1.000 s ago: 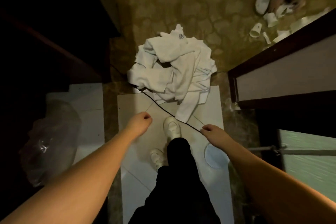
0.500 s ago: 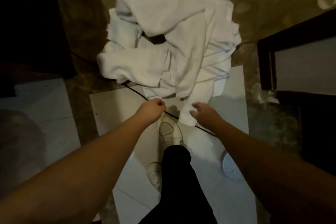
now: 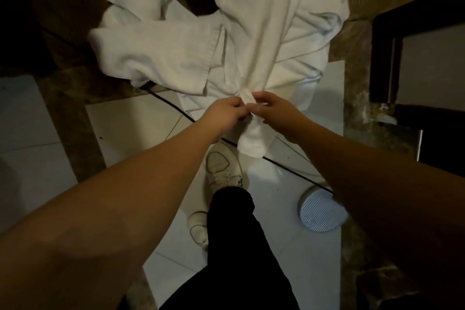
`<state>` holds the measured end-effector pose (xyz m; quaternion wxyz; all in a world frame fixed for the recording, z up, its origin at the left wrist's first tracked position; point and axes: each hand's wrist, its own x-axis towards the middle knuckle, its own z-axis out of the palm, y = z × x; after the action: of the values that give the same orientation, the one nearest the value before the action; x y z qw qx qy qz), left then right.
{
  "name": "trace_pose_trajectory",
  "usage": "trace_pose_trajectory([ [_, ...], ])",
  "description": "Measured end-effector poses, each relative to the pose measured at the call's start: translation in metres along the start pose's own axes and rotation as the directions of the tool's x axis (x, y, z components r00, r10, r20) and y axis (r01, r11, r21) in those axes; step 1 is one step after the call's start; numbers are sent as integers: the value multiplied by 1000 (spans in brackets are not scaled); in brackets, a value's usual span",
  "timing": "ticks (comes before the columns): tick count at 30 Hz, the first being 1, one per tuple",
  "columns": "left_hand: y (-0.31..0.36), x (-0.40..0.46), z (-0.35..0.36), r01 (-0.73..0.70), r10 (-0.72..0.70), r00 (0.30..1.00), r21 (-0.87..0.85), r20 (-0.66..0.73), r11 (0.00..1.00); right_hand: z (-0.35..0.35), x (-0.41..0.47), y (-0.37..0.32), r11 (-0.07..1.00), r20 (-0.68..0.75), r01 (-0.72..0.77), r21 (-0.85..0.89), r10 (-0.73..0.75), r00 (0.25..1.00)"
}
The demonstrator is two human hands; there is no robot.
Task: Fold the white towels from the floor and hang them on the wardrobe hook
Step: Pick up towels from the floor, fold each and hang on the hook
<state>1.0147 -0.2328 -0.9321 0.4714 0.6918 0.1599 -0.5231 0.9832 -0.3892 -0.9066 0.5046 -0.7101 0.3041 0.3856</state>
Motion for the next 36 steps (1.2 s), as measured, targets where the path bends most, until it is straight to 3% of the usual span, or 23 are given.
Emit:
trace_pose_trajectory([
  [5, 7, -48, -3, -22, 23, 999, -40, 25, 999, 1, -40, -13, 996, 21, -24, 82, 22, 1000],
  [11, 25, -105, -31, 1, 5, 1000, -281, 19, 960, 1, -90, -46, 1000, -26, 6, 5, -6, 1000],
  [14, 46, -133, -43, -18, 34, 998, -314, 47, 949, 3, -114, -66, 990, 9, 40, -135, -39, 999],
  [17, 69, -164, -43, -72, 106, 990, -320, 89, 945, 4, -143, -92, 991, -1, 132, -11, -132, 991],
  [20, 82, -192, -47, -126, 141, 990, -297, 30, 947, 1, -171, -115, 982, -15, 161, 103, -160, 987],
  [25, 87, -254, -55, -185, 195, 981, -237, 19, 954, 1, -218, -145, 968, -42, 223, -117, -229, 973],
  [28, 97, -294, -61, -198, 203, 979, -290, -14, 936, -1, -253, -169, 943, 4, 258, -213, -263, 965],
  [31, 111, -335, -72, -200, 168, 980, -472, -110, 859, -12, -283, -193, 915, -92, 286, -286, -323, 942],
  [34, 124, -380, -95, -262, -14, 935, -715, -355, 649, -37, -315, -215, 953, -300, 282, -109, -302, 905],
  [36, 128, -415, -113, -330, -81, 891, -759, -447, 562, -56, -338, -227, 952, -383, 305, -18, -289, 877],
])
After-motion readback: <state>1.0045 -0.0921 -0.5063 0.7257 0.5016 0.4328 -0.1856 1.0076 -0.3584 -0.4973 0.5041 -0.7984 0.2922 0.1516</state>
